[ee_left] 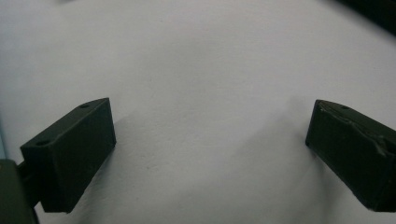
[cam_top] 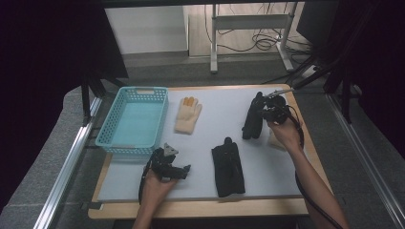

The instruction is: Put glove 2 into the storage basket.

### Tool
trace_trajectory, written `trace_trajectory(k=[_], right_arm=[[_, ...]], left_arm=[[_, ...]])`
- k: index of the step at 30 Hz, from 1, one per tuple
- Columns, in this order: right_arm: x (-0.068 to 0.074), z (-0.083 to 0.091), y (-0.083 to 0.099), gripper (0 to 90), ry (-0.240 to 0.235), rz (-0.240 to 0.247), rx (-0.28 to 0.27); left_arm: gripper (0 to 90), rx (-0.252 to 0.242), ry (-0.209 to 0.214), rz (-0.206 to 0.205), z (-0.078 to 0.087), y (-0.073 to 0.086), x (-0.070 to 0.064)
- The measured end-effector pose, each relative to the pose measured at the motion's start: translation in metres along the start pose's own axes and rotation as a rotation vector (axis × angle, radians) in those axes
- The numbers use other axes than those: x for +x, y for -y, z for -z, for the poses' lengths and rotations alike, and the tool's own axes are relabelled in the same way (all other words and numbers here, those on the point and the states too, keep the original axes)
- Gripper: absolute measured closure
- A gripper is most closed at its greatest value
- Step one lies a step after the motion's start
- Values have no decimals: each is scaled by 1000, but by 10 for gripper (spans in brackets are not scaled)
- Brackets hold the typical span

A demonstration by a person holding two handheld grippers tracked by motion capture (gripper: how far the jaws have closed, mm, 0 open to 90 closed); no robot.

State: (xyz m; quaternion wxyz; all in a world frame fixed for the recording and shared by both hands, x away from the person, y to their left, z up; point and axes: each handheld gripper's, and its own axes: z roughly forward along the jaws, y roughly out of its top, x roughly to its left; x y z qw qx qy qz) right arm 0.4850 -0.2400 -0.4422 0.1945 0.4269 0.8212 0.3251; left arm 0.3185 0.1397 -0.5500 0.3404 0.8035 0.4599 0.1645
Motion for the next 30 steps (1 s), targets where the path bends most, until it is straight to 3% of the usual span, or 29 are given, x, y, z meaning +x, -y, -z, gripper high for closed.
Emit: trace_trajectory(k=[6,12,15,18,26,30], right_arm=[[10,-25,-7,840,-19,-5,6],[31,-42,-26,819,-54,-2,-22],[46,-51,-36,693,-92,27,-50],[58,-57,-45,671,-82,74,-54],[43,-76,-38,647,-84,23,-41],[41,-91,-31,582,-109,13,-40]], left_arm=[[21,-1,0,0,0,0,0],[21,-2,-1,1,0,0,0],[22,0,-1,-2,0,0,0],[22,0,-1,-2,0,0,0],[22,0,0,-1,0,0,0],[22,-1,0,0,0,0,0]])
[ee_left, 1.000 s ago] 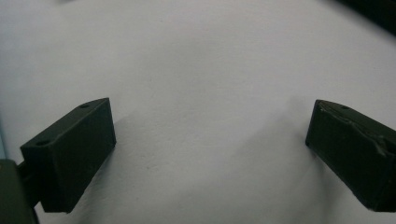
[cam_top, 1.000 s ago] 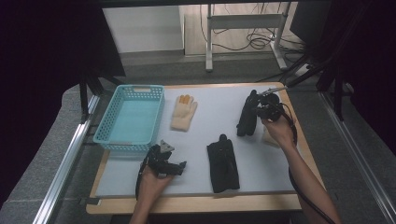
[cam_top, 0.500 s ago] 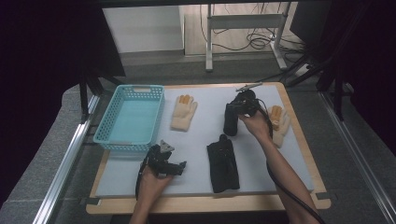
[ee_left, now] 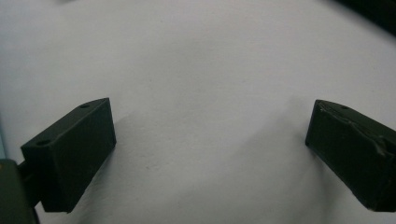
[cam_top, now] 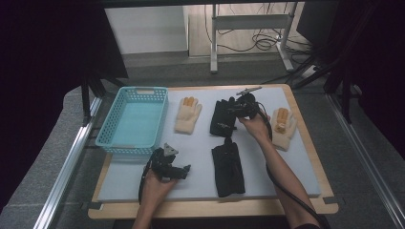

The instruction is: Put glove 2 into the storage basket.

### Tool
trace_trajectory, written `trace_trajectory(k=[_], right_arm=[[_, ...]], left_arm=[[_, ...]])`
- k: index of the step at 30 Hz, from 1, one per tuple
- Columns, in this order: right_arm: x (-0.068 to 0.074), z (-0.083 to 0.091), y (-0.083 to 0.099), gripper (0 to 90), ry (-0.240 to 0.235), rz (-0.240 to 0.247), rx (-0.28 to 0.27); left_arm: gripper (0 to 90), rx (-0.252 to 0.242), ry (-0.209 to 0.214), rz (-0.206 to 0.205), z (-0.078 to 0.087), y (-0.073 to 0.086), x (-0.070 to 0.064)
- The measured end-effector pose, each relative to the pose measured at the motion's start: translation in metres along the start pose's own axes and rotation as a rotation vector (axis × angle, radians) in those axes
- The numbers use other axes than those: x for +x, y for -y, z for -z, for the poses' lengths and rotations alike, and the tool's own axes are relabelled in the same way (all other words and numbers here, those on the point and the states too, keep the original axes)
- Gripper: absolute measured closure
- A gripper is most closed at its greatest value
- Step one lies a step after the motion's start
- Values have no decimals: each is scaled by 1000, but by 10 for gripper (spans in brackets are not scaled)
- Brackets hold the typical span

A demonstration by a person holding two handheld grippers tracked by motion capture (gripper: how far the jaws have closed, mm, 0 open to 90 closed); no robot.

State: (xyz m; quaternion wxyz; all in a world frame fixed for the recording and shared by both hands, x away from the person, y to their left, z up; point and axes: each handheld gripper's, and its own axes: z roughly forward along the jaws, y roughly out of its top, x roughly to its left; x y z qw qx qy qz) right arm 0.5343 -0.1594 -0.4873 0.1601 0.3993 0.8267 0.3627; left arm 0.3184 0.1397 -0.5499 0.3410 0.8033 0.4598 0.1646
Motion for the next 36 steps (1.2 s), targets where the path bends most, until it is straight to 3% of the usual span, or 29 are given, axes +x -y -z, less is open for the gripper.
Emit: trace_trajectory(k=[6,11,18,23,28,36], right_arm=[[9,-23,4,456,-12,46,-3],[11,-43,6,445,-5,48,31],[8,-46,7,669,-28,-14,41],[10,-44,5,816,3,-3,48],[18,-40,4,878,45,58,51],[12,-26,-1,882,21,47,25]], left_arm=[[22,0,0,1,0,0,0],[22,0,0,0,0,0,0],[22,4,-1,-6,0,0,0],[22,5,-1,-7,0,0,0],[23,5,-1,-7,0,0,0],[22,7,-1,-8,0,0,0]])
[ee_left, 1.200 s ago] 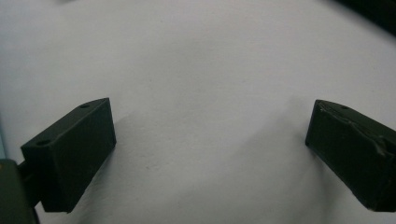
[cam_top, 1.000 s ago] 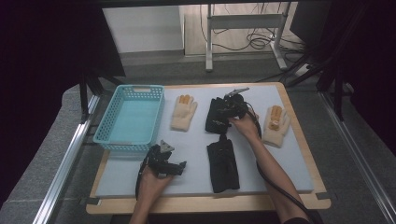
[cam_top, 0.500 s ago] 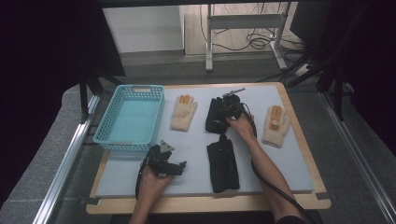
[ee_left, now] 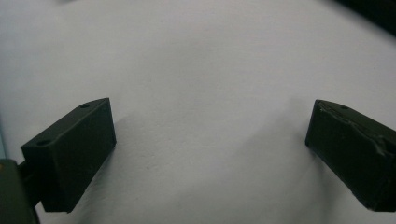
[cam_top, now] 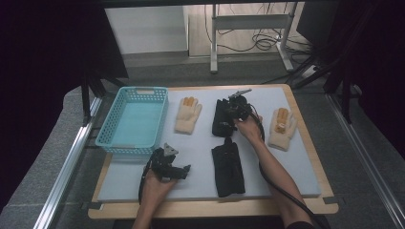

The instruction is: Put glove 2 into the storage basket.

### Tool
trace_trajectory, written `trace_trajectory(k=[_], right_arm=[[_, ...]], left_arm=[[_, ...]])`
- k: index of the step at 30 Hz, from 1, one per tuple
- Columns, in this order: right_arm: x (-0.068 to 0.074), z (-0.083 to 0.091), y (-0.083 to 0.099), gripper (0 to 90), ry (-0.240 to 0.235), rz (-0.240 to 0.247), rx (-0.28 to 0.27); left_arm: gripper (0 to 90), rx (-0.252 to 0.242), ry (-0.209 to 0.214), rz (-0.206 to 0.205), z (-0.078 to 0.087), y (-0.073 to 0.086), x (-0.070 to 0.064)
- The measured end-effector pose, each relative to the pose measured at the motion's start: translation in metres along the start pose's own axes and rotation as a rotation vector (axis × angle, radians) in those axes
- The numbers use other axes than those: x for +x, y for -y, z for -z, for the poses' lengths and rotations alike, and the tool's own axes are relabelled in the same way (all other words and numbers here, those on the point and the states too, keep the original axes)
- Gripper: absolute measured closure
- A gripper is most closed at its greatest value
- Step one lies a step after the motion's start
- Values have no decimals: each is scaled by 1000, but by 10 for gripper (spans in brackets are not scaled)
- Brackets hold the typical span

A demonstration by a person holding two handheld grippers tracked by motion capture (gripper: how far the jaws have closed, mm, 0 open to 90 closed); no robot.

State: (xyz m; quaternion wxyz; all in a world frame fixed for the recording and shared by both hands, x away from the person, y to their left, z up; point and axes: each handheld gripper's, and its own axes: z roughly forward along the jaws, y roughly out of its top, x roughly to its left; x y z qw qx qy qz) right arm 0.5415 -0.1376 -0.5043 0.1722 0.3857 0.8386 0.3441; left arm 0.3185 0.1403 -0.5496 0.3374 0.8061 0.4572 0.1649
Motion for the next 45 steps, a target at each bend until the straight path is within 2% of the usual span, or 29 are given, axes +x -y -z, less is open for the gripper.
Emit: trace_trajectory(k=[2,15,27,37,45], right_arm=[[-2,7,-2,881,-11,-9,-15],[0,56,-13,881,-48,25,-96],[14,101,-5,881,-111,58,-134],[37,138,20,881,-205,83,-137],[71,167,47,881,-317,150,-133]], left_arm=[[22,0,0,0,0,0,0],[23,-1,-1,-1,0,0,0],[22,-1,-1,1,0,0,0],[22,-6,-1,5,0,0,-1],[23,-9,-1,10,-1,0,-1]])
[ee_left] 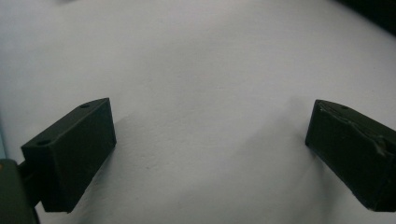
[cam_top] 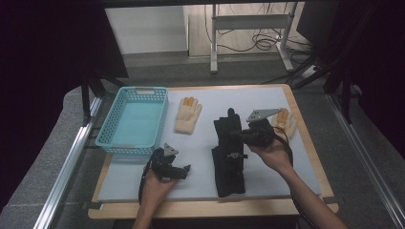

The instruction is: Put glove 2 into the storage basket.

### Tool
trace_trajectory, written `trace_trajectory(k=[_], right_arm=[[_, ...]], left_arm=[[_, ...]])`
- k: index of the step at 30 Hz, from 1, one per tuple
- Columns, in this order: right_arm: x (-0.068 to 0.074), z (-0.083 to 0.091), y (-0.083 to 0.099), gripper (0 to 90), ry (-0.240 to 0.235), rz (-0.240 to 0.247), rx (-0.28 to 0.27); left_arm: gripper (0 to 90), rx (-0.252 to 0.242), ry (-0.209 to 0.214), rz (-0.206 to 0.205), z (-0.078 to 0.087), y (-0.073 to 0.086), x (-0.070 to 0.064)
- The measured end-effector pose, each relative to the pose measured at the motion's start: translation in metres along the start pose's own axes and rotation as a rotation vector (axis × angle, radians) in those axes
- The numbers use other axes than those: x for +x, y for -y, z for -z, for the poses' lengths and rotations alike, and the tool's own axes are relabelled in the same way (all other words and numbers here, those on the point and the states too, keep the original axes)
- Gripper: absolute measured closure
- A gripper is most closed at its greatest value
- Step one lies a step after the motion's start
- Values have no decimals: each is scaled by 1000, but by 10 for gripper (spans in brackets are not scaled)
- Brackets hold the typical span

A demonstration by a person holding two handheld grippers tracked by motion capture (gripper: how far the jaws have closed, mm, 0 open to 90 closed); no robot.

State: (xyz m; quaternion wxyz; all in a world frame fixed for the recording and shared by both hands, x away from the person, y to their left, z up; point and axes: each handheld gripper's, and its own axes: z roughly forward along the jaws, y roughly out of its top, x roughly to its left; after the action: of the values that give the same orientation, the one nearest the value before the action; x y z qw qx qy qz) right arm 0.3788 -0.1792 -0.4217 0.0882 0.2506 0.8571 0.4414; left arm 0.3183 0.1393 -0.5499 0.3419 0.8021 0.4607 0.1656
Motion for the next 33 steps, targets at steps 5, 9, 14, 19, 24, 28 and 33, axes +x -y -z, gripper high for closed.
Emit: trace_trajectory(k=[5,9,14,19,24,28,33], right_arm=[[26,5,13,880,-37,16,29],[34,-1,29,880,-33,7,65],[32,-18,46,879,-24,-19,105],[31,-29,55,879,10,-30,124],[34,-33,65,877,50,-28,131],[32,-30,66,875,55,-43,101],[29,-35,69,835,58,-50,120]], left_arm=[[23,-1,0,2,0,0,0],[22,1,-1,0,0,0,0],[22,-1,-1,2,0,0,0],[23,-1,-1,2,0,0,0],[23,4,-1,-4,0,0,0],[23,4,-1,-4,0,0,0],[23,0,-2,0,0,0,0]])
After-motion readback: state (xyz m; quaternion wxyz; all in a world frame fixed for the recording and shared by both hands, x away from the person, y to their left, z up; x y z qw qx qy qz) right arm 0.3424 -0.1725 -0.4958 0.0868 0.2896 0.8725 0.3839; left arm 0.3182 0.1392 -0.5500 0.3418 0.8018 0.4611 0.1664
